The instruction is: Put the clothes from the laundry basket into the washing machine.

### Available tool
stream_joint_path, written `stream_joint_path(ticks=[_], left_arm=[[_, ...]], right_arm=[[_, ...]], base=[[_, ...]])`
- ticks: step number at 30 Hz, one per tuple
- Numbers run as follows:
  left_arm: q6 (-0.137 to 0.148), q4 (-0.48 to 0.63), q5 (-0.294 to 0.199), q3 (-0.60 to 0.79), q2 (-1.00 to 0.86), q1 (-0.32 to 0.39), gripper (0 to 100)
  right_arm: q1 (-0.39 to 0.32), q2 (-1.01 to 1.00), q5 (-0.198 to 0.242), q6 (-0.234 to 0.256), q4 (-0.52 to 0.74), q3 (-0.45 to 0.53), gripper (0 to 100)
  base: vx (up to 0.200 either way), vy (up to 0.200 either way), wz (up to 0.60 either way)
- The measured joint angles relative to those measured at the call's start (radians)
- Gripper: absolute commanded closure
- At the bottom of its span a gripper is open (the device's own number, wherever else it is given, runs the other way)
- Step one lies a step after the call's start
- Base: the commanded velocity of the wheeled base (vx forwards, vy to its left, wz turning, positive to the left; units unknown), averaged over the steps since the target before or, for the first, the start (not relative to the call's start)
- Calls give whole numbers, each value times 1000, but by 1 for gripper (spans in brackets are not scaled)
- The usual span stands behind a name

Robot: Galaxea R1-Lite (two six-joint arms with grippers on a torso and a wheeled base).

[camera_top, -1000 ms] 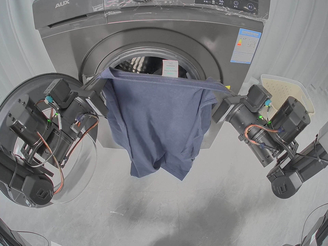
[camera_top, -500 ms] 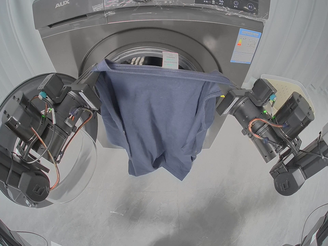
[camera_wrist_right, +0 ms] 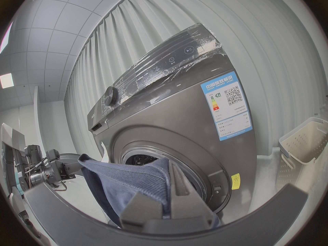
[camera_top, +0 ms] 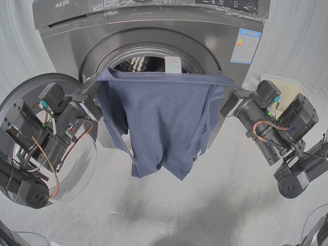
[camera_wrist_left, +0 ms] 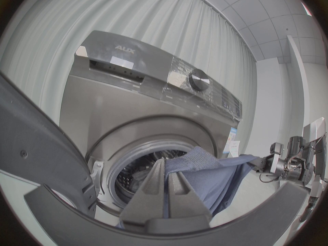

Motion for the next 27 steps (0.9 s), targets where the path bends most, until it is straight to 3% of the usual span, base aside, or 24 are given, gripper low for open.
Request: stream_joint_path(ticks=[12, 17, 21, 27], left_arm=[[5, 5, -28, 70, -30, 1, 100], [51, 9, -44, 72, -31, -1, 100], [54, 5, -76, 58, -24, 6, 100], [56, 5, -88, 44, -23, 11, 100]], right_arm=[[4, -3, 3, -5, 7, 27, 100], [15, -16, 1, -5, 7, 32, 100], [25, -24, 0, -5, 9, 20, 100], [29, -12, 6, -14, 3, 16, 100]], base=[[0, 0, 0], [0, 0, 0], [0, 0, 0], [0, 0, 0]])
